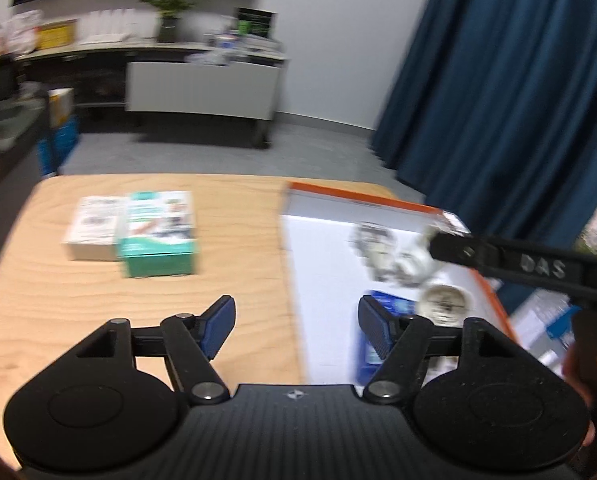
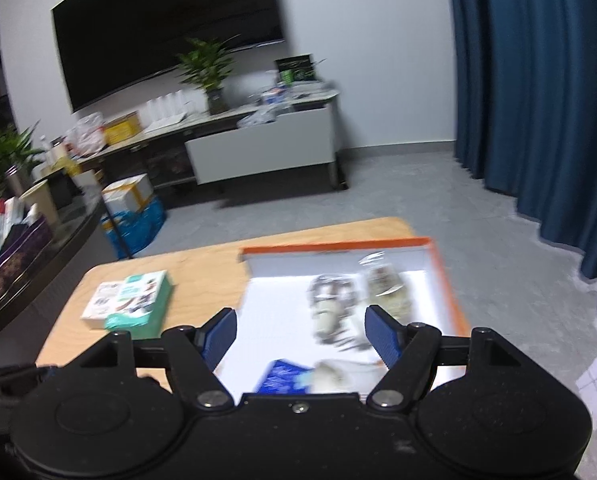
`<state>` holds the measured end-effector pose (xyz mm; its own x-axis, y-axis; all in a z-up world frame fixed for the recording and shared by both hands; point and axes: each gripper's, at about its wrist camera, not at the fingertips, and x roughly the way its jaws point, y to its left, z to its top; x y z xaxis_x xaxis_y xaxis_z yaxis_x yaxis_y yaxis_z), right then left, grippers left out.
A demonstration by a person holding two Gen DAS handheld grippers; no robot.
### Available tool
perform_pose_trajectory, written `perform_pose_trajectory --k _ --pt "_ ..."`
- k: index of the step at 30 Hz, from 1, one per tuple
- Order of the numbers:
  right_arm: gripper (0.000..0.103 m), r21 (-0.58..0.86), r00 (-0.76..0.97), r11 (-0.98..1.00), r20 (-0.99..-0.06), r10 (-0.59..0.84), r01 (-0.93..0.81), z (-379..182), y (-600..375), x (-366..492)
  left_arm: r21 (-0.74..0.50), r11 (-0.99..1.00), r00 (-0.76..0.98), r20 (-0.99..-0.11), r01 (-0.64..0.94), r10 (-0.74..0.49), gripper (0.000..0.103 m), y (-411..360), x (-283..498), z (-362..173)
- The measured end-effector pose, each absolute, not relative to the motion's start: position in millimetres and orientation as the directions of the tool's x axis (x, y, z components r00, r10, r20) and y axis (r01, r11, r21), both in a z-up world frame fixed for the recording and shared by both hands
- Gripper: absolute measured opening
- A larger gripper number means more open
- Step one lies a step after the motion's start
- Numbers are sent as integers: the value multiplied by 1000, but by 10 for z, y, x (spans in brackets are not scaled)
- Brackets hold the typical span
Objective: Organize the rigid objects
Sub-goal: 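Lower and release the white plug adapter with right tool while left tool releases cube charger, then move both tools toward the green bandage box and white product box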
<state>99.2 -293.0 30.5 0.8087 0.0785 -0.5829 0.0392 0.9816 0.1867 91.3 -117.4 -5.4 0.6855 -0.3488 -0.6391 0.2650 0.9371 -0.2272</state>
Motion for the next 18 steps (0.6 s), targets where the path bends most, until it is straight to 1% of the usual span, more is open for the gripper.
perform_pose_trajectory --k 9,14,18 --pt "84 178 766 980 -616 185 -93 182 -2212 1192 -196 975 722 -659 104 -209 71 -527 1064 -65" --pt "84 193 735 972 -638 229 -135 97 -1928 1335 -164 985 740 -656 52 -148 74 -292 1123 -43" --pt "85 211 706 964 -658 263 -163 26 -1708 1551 -163 987 746 -656 5 -112 76 -69 1171 -50"
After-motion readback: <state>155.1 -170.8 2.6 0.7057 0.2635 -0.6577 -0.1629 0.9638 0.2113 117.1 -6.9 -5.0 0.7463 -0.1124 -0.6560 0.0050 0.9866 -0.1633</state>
